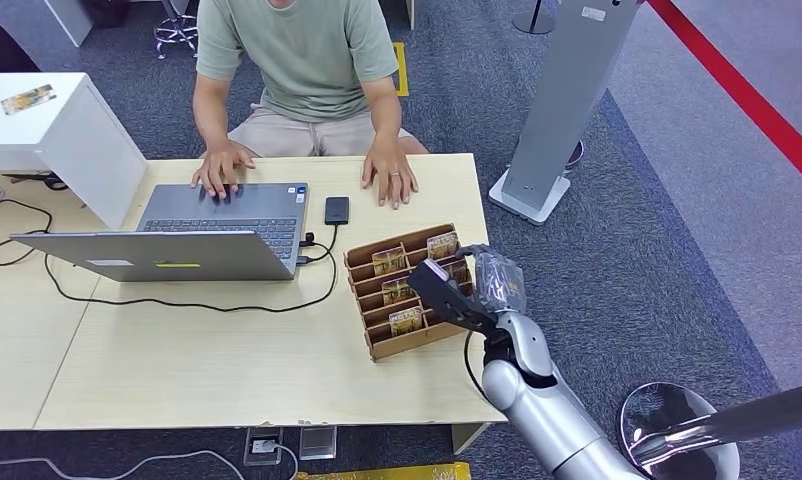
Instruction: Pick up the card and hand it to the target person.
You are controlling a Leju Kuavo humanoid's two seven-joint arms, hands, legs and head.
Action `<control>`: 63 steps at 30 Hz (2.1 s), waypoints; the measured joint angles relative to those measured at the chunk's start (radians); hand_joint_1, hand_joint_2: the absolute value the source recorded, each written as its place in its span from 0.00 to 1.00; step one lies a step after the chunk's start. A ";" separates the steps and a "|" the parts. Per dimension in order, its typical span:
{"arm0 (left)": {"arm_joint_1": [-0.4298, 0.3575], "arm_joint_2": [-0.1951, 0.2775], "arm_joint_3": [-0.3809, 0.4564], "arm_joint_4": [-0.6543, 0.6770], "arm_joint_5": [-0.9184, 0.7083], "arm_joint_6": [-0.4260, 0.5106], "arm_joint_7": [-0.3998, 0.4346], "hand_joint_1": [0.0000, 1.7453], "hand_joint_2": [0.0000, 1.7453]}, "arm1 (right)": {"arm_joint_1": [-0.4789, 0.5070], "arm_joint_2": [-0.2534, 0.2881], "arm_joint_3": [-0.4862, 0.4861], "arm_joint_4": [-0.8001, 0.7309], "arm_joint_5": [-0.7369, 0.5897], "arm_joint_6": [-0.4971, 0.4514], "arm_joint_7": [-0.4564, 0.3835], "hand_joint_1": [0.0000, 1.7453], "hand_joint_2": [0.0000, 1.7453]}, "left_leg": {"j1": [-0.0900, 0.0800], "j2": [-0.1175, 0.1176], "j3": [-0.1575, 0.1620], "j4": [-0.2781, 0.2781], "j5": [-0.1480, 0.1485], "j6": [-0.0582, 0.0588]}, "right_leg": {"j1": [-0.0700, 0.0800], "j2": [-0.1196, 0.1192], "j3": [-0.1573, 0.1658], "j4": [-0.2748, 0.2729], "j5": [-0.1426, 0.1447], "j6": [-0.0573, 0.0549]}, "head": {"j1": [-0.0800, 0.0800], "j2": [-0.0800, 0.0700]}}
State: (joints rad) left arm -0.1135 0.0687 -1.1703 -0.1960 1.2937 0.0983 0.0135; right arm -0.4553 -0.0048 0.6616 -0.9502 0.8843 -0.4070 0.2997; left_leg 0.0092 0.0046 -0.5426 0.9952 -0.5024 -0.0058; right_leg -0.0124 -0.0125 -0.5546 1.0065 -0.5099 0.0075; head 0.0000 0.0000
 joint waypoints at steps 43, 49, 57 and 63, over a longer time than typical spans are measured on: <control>-0.001 0.000 -0.004 0.003 -0.005 0.007 -0.005 0.00 1.00 | 0.016 0.033 -0.116 -0.125 -0.088 -0.291 -0.242 1.00 1.00 | 0.000 0.002 -0.001 0.001 0.000 0.000 | 0.000 0.002 -0.002 0.001 0.001 0.000 | 0.000 0.000; -0.021 -0.002 -0.035 0.004 -0.028 0.004 0.012 0.00 1.00 | -0.285 0.132 0.033 0.287 -0.082 -0.223 -0.101 1.00 1.00 | 0.000 0.008 0.000 0.001 0.000 0.000 | 0.000 0.008 -0.003 0.002 0.002 0.000 | 0.000 0.000; -0.032 -0.004 -0.049 0.004 -0.034 0.006 0.031 0.00 1.00 | -0.412 0.187 0.059 0.486 -0.097 -0.193 -0.070 1.00 1.00 | 0.000 0.003 0.001 0.000 0.001 0.000 | 0.000 0.002 0.000 0.001 0.001 0.000 | 0.000 0.000; -0.030 -0.005 -0.055 0.007 -0.032 0.011 0.047 0.00 1.00 | -0.478 0.234 0.127 0.599 -0.035 -0.108 0.031 1.00 1.00 | 0.000 0.002 0.000 0.000 0.001 0.000 | 0.000 0.002 -0.001 0.001 0.001 0.000 | 0.000 0.000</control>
State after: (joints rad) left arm -0.1430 0.0640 -1.2249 -0.1895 1.2618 0.1098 0.0609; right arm -0.9333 0.2289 0.7888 -0.3508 0.8488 -0.5145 0.3302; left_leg 0.0090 0.0068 -0.5428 0.9951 -0.5010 -0.0059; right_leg -0.0125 -0.0105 -0.5551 1.0078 -0.5086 0.0073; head 0.0000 0.0000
